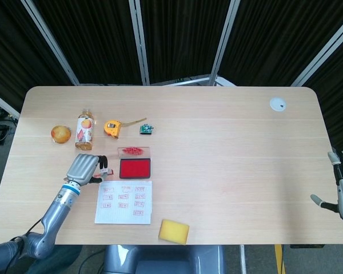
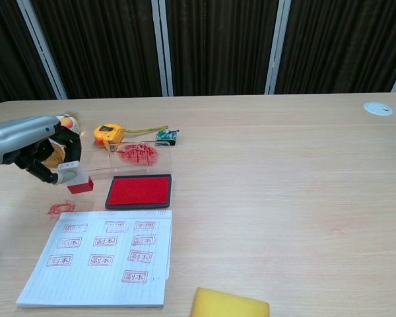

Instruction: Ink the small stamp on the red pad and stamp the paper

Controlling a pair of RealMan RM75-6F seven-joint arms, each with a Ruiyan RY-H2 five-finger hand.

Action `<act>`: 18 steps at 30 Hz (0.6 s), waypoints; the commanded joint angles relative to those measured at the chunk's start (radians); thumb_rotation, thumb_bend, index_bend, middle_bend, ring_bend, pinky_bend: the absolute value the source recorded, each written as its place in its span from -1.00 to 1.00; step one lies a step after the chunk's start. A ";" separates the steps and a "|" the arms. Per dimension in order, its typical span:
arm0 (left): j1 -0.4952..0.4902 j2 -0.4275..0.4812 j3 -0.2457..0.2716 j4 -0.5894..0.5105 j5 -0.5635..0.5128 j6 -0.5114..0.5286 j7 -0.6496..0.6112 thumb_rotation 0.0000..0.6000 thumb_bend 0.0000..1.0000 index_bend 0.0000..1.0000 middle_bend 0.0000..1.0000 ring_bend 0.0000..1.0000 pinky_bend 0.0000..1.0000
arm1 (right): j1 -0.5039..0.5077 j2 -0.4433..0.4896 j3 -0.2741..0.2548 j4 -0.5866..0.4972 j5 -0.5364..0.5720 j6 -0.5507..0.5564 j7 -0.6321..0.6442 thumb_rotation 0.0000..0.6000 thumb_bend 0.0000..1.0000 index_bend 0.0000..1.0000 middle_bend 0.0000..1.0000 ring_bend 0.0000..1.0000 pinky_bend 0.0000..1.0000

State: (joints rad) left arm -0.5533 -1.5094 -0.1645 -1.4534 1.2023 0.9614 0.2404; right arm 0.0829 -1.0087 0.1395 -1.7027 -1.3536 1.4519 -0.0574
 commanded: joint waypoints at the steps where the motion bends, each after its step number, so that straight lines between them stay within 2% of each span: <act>1: -0.047 0.025 -0.040 -0.063 -0.068 -0.048 0.037 1.00 -0.26 0.13 0.09 0.71 0.61 | 0.002 0.002 0.003 0.001 0.006 -0.004 0.005 1.00 -1.00 -1.00 -1.00 -1.00 -1.00; 5: -0.100 0.012 -0.065 -0.070 -0.133 -0.081 0.103 1.00 -0.25 0.13 0.09 0.71 0.61 | 0.004 0.005 0.007 0.002 0.017 -0.010 0.011 1.00 -1.00 -1.00 -1.00 -1.00 -1.00; 11: -0.185 -0.055 -0.083 -0.030 -0.277 -0.108 0.206 1.00 -0.23 0.13 0.09 0.71 0.61 | 0.007 0.012 0.015 0.008 0.039 -0.025 0.030 1.00 -1.00 -1.00 -1.00 -1.00 -1.00; 18: -0.229 -0.104 -0.071 0.020 -0.332 -0.113 0.242 1.00 -0.23 0.14 0.09 0.71 0.61 | 0.006 0.017 0.019 0.018 0.054 -0.031 0.045 1.00 -1.00 -1.00 -1.00 -1.00 -1.00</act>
State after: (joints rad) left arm -0.7771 -1.6068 -0.2382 -1.4400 0.8753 0.8484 0.4785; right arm 0.0895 -0.9921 0.1582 -1.6850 -1.3003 1.4212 -0.0128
